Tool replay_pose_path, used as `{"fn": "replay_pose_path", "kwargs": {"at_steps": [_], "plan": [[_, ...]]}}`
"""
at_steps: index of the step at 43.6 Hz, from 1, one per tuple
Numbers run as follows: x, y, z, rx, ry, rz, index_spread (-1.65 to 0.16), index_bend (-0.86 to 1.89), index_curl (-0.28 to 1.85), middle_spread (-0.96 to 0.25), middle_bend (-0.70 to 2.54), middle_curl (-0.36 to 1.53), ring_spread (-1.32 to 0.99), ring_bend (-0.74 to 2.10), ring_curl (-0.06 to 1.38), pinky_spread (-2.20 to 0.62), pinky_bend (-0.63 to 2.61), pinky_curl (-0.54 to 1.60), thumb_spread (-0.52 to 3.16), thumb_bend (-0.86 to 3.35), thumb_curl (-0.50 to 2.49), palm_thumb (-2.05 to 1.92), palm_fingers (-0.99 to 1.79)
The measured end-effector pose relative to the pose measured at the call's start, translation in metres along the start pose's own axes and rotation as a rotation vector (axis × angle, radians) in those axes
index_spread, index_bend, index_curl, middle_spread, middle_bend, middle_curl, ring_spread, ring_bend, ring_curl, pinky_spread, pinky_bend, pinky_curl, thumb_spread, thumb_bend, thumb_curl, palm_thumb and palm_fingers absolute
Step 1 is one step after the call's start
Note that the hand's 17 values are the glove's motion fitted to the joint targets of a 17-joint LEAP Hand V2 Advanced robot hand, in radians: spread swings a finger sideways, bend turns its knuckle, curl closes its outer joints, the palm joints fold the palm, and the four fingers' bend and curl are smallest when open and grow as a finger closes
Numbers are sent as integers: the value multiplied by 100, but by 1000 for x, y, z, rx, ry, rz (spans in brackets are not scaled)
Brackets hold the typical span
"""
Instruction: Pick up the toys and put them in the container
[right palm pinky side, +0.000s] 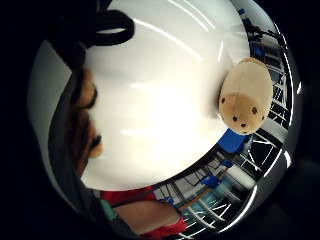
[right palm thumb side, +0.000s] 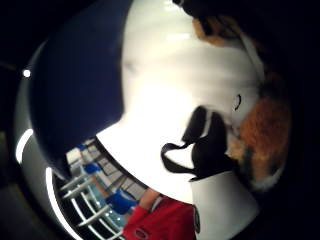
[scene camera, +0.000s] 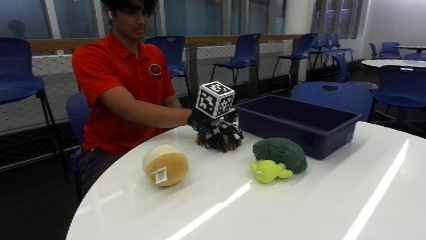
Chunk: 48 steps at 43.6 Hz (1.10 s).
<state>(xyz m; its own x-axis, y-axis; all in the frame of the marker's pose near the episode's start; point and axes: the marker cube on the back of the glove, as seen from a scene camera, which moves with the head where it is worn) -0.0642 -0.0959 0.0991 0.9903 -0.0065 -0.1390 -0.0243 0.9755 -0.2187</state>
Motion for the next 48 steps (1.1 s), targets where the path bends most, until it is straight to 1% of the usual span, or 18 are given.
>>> {"fn": "replay_pose_path", "kwargs": {"at_steps": [1, 5, 7, 8, 9, 10, 12, 15, 23, 29, 32, 38, 42, 48], "plan": [[-1, 0, 0, 14, 6, 4, -36, 9, 15, -5, 16, 15, -3, 66, 29, -19, 125, 40, 133, 11, 29, 26, 15], [-4, -2, 1, 99, 17, 15, -38, 13, 15, -8, 16, 15, -11, 77, 31, -30, 129, 38, 142, 15, 32, 32, 32], [-7, -3, 2, 155, 20, 7, -38, 18, 17, -10, 19, 16, -17, 82, 33, -33, 126, 38, 143, 18, 34, 36, 44], [-7, -3, 2, 177, 21, 1, -38, 20, 17, -12, 23, 18, -20, 88, 35, -34, 122, 37, 142, 20, 36, 42, 55], [-8, -3, 2, 193, 20, -6, -39, 19, 18, -12, 22, 18, -22, 88, 34, -36, 121, 37, 142, 21, 37, 44, 55], [-7, -4, 2, 203, 18, -13, -39, 31, 22, -15, 28, 20, -25, 89, 36, -36, 118, 37, 135, 22, 41, 49, 73], [-6, -6, 1, 210, 12, -28, -40, 38, 23, -17, 30, 21, -30, 90, 36, -37, 114, 36, 129, 23, 44, 54, 83], [-4, -8, -1, 201, 6, -60, -40, 45, 27, -20, 33, 23, -35, 93, 39, -38, 111, 37, 121, 23, 48, 58, 91], [4, -13, -12, 150, -41, -109, -39, 53, 36, -27, 41, 29, -43, 95, 44, -41, 107, 39, 102, 21, 59, 64, 98], [19, -18, -40, 133, -136, -108, -39, 55, 40, -31, 46, 33, -46, 96, 46, -42, 103, 40, 90, 19, 65, 65, 100], [20, -20, -61, 154, -161, -105, -38, 57, 42, -32, 47, 34, -47, 96, 47, -42, 103, 40, 85, 19, 68, 66, 101], [10, -30, -112, 213, -131, -90, -38, 59, 47, -34, 49, 37, -48, 96, 49, -42, 102, 42, 77, 18, 74, 67, 99], [-9, -41, -155, 264, -102, -100, -38, 60, 50, -35, 49, 39, -49, 97, 50, -42, 103, 43, 73, 17, 77, 67, 97], [-52, -48, -206, 342, -69, -155, -37, 62, 55, -36, 48, 42, -50, 96, 51, -42, 104, 44, 68, 16, 82, 68, 92]]}}
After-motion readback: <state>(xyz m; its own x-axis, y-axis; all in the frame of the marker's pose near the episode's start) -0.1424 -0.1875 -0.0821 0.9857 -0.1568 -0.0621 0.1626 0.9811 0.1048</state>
